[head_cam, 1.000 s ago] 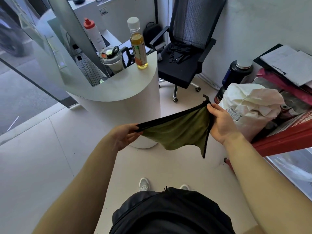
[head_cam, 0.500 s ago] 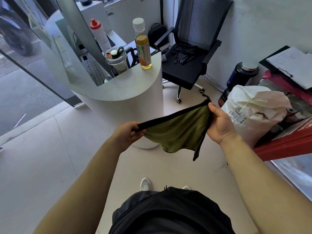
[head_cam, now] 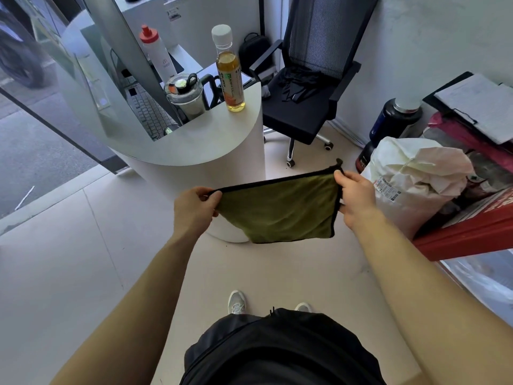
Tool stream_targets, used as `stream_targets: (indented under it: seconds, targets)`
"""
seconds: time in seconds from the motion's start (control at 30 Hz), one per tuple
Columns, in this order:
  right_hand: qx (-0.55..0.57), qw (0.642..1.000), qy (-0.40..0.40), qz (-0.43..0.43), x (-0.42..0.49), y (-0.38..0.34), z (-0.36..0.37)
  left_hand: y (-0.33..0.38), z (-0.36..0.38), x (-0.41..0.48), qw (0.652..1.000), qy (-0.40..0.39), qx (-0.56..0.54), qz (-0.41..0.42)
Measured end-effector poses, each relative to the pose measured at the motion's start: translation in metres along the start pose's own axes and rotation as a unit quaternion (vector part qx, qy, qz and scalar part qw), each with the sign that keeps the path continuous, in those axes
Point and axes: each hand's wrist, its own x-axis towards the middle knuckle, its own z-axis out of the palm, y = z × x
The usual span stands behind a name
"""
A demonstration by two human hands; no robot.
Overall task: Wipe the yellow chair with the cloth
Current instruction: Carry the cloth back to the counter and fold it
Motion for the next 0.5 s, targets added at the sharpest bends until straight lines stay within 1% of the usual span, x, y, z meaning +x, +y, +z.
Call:
stream_targets:
  seconds: [0.07, 0.1, 0.17, 0.23, 0.3, 0.43, 0.5]
  targets:
    - [-0.005, 0.998, 0.052, 0.023, -0.006, 0.013, 0.01, 0.012, 0.015, -0.008, 0.991, -0.012, -0.084, -0.099]
    - [-0.001, 0.998, 0.056, 0.029, -0.01, 0.021, 0.016, 0.019, 0.023, -0.013, 0.978, -0.033, -0.143, -0.147]
    - [-0.013, 1.0, 0.002, 0.024, -0.024, 0.037, 0.03, 0.033, 0.04, -0.024, 0.948, -0.087, -0.228, -0.202]
    - [-0.048, 0.996, -0.07, -0.012, -0.042, 0.047, 0.042, 0.047, 0.053, -0.032, 0.935, -0.128, -0.253, -0.214]
    - [-0.067, 0.989, -0.125, -0.048, -0.058, 0.052, 0.051, 0.056, 0.059, -0.038, 0.937, -0.154, -0.239, -0.203]
    - [-0.093, 0.969, -0.198, -0.112, -0.069, 0.05, 0.053, 0.065, 0.052, -0.042, 0.935, -0.2, -0.227, -0.185]
    - [-0.121, 0.961, -0.214, -0.131, -0.066, 0.048, 0.05, 0.064, 0.041, -0.041, 0.937, -0.233, -0.204, -0.162]
